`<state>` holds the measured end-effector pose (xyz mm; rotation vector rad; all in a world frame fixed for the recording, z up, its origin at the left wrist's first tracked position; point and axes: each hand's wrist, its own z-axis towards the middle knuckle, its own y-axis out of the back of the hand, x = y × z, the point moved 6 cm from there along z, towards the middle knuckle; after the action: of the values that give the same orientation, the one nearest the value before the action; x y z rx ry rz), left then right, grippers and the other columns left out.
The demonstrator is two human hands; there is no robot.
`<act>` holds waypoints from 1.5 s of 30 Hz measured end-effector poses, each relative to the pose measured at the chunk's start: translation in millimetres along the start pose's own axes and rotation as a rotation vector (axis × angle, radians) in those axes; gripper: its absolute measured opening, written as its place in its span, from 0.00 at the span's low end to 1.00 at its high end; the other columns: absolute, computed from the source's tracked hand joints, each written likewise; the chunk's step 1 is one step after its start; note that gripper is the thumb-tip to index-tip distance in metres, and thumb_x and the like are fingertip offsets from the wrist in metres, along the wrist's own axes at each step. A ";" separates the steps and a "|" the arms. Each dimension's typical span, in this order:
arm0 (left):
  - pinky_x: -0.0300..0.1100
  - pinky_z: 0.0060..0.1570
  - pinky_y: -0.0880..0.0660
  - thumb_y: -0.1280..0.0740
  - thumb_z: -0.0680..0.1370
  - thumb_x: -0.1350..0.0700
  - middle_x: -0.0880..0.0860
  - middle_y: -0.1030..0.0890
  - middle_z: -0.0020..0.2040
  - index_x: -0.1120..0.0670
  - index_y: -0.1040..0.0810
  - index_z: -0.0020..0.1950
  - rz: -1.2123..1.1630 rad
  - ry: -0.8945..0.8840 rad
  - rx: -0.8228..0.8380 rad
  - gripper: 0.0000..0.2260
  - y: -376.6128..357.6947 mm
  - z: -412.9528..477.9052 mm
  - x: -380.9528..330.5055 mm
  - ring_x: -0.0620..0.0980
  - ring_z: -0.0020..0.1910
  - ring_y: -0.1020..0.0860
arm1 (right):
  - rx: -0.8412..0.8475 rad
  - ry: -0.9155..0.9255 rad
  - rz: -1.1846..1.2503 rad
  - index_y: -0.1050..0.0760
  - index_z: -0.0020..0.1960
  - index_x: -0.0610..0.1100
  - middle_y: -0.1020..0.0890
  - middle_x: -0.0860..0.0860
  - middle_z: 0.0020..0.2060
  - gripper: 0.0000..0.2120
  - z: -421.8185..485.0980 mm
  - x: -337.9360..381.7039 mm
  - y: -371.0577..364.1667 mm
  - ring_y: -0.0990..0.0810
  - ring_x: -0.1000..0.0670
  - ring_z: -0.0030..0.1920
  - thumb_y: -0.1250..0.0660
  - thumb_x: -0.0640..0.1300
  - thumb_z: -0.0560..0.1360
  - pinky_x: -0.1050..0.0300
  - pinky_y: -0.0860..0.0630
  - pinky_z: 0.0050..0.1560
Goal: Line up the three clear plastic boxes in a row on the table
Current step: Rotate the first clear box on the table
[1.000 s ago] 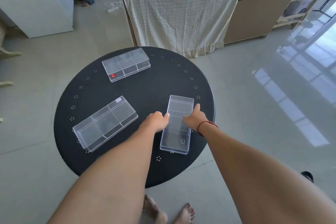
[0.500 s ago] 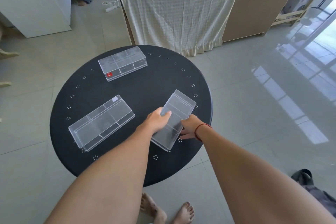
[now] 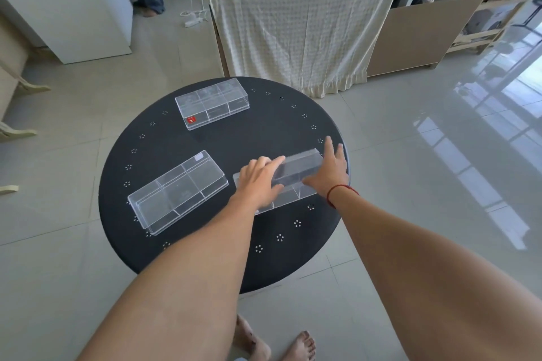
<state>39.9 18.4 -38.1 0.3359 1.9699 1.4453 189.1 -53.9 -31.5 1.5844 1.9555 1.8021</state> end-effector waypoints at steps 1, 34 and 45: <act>0.46 0.66 0.40 0.33 0.76 0.50 0.51 0.31 0.68 0.45 0.41 0.76 0.000 -0.024 -0.021 0.30 1.6 -0.9 -2.3 0.54 0.66 0.34 | 0.026 0.087 -0.129 0.53 0.80 0.52 0.55 0.45 0.80 0.52 0.8 7.8 0.7 0.52 0.42 0.80 0.23 0.37 0.68 0.39 0.42 0.77; 0.46 0.73 0.48 0.29 0.75 0.55 0.52 0.38 0.77 0.47 0.38 0.76 0.004 -0.055 0.074 0.31 -10.9 -10.5 -6.3 0.50 0.76 0.42 | 0.123 0.161 -0.374 0.33 0.74 0.46 0.33 0.42 0.71 0.31 -12.2 -3.9 -17.2 0.42 0.41 0.76 0.33 0.29 0.73 0.46 0.26 0.65; 0.49 0.74 0.50 0.33 0.77 0.65 0.55 0.36 0.75 0.53 0.31 0.72 -0.099 -0.026 -0.001 0.24 -30.1 -8.2 -9.9 0.56 0.76 0.42 | 0.008 0.155 -0.234 0.36 0.72 0.45 0.45 0.40 0.76 0.34 -25.7 -24.0 -32.0 0.51 0.40 0.79 0.39 0.21 0.72 0.47 0.29 0.68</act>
<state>47.2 -4.0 -60.8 0.2517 1.9377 1.3723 164.6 -81.9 -61.1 1.1899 2.1115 1.8706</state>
